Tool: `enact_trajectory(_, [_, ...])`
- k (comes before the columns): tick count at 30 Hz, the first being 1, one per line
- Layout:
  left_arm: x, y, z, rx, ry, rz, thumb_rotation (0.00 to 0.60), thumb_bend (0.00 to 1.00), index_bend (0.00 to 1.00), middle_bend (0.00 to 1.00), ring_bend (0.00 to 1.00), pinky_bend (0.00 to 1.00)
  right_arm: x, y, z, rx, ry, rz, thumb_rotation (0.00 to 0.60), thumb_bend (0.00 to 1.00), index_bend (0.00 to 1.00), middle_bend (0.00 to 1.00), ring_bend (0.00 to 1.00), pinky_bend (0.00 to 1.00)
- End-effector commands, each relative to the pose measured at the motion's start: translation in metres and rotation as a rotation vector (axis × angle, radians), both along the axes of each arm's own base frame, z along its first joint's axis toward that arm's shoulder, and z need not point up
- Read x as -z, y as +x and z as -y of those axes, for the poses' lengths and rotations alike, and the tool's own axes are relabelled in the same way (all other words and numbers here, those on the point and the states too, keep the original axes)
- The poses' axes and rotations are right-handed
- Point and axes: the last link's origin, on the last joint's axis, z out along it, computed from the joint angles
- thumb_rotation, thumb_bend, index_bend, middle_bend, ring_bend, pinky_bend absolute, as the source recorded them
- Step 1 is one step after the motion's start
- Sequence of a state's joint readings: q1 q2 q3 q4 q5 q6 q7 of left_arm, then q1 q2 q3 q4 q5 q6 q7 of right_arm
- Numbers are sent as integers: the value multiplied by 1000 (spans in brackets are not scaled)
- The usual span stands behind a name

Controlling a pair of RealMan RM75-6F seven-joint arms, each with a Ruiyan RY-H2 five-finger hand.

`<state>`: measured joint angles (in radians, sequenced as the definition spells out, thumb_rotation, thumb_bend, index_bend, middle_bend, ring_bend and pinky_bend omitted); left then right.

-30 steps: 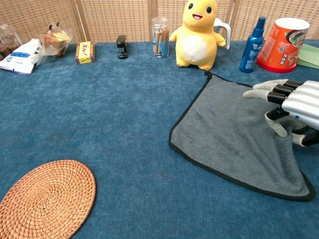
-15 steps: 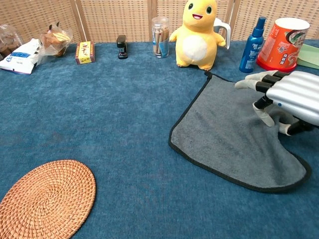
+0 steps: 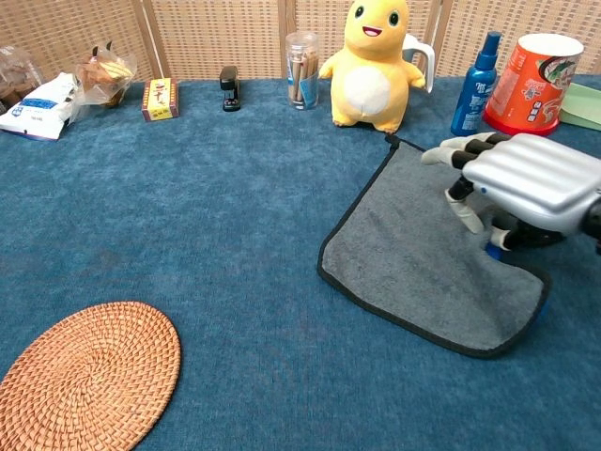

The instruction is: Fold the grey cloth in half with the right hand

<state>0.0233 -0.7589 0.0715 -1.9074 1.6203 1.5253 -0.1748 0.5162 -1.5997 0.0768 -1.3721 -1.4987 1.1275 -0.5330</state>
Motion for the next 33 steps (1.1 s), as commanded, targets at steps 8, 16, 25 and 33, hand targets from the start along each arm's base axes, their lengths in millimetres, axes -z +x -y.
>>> enact_trajectory(8, [-1, -1, 0, -2, -2, 4, 600, 121, 0, 0, 0, 0, 11, 21, 2, -19, 5, 6, 600, 636, 692, 124, 80, 156])
enact_trajectory(16, [0, -1, -1, -4, -8, 5, 600, 122, 0, 0, 0, 0, 17, 33, 8, -21, -1, 2, 600, 636, 693, 125, 80, 156])
enact_trajectory(25, [-1, -2, -2, -10, -13, 12, 600, 121, 0, 0, 0, 0, 24, 45, 24, 42, -42, -2, 600, 635, 694, 124, 80, 156])
enact_trajectory(33, [-1, -3, -3, -9, -18, 19, 600, 121, 0, 0, 0, 0, 27, 46, 27, 96, -81, -6, 600, 633, 693, 125, 80, 156])
